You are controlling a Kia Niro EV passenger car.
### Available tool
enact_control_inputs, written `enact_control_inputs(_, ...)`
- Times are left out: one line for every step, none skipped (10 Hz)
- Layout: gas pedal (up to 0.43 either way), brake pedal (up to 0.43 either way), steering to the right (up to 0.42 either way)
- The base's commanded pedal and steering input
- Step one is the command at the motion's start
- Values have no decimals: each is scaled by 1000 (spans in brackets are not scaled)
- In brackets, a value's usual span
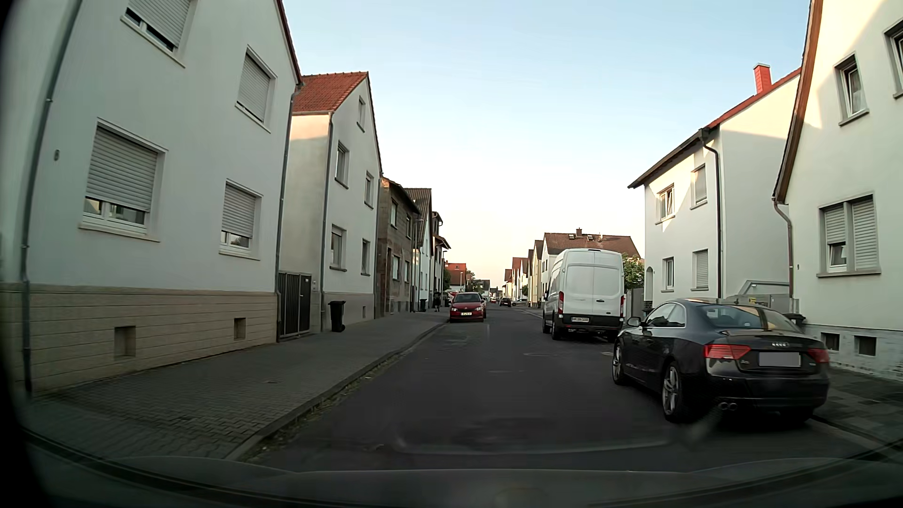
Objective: Follow the waypoints while adhering to traffic rules and regulations
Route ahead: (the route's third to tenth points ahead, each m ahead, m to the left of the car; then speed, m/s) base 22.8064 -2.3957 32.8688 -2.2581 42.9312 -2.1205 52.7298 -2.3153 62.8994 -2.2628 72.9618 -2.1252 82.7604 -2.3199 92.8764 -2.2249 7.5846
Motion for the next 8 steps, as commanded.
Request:
enact_control_inputs(0, 30, -1)
enact_control_inputs(0, 30, 0)
enact_control_inputs(0, 30, 0)
enact_control_inputs(0, 30, -3)
enact_control_inputs(0, 30, -3)
enact_control_inputs(0, 30, -2)
enact_control_inputs(0, 30, -2)
enact_control_inputs(0, 30, -2)
